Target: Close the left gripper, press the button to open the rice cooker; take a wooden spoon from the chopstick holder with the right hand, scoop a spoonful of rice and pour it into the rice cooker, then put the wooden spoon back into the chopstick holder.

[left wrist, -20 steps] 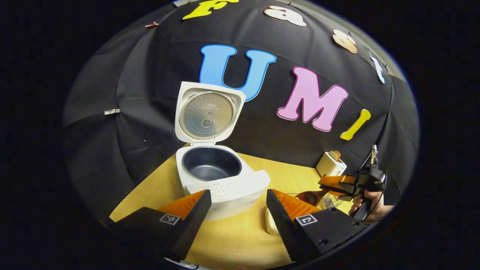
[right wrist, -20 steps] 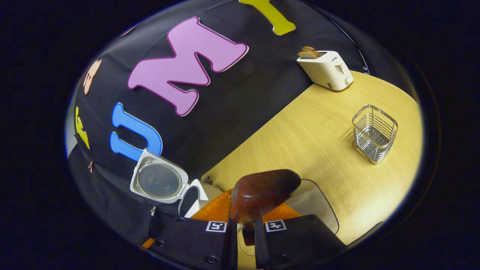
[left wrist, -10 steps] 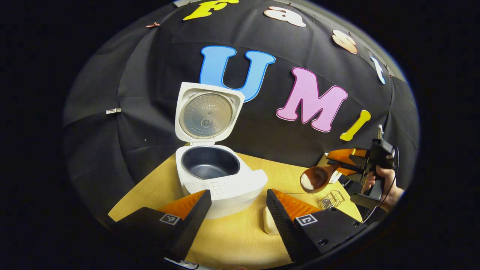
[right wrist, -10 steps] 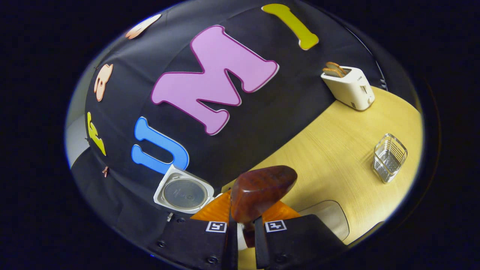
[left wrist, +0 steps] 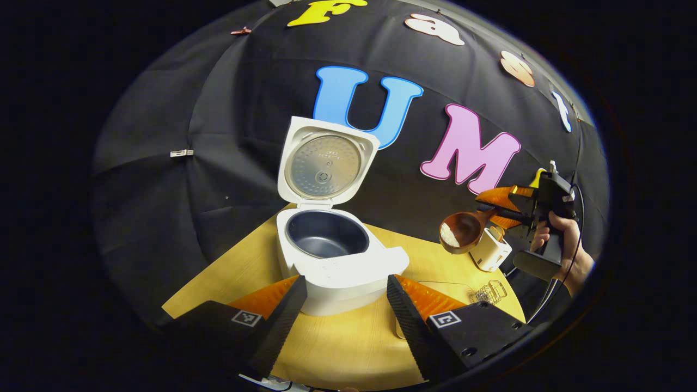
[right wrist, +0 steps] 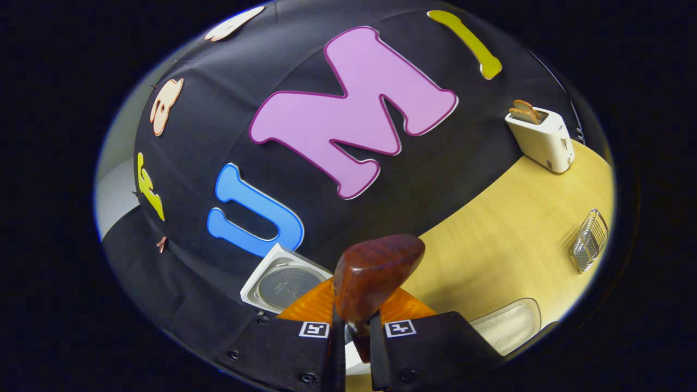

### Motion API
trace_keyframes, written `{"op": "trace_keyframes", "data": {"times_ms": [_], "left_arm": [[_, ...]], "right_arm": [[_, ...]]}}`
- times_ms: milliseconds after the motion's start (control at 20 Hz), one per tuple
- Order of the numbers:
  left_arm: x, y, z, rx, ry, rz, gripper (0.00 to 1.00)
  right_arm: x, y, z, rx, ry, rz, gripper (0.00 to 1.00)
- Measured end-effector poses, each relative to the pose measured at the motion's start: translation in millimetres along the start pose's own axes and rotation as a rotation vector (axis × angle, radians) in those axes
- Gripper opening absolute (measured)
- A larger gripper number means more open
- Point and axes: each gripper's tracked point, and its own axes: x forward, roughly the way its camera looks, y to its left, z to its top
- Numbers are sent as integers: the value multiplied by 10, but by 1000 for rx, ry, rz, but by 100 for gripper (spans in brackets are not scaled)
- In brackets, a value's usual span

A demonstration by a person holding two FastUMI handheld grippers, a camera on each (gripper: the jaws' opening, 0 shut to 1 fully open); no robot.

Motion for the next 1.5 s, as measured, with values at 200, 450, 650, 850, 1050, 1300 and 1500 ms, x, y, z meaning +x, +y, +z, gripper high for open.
{"op": "trace_keyframes", "data": {"times_ms": [200,450,650,850,1050,1300,1500], "left_arm": [[6,231,-36,-8,10,11,92],[-25,600,-22,-38,12,39,95],[-56,949,52,-73,10,81,92],[-70,1275,93,-112,-5,126,96],[-74,1453,91,-136,-9,151,96],[18,1499,96,-133,-16,141,96],[8,1488,152,-129,-36,140,96]], "right_arm": [[278,243,-220,-19,21,-6,22],[714,569,-456,17,32,-7,22],[1127,913,-660,-45,29,24,22],[1456,1149,-924,-155,33,45,22],[1671,1190,-1252,-338,37,56,22],[1736,1242,-1612,-610,18,98,22],[1722,1366,-1828,-871,-9,167,22]]}}
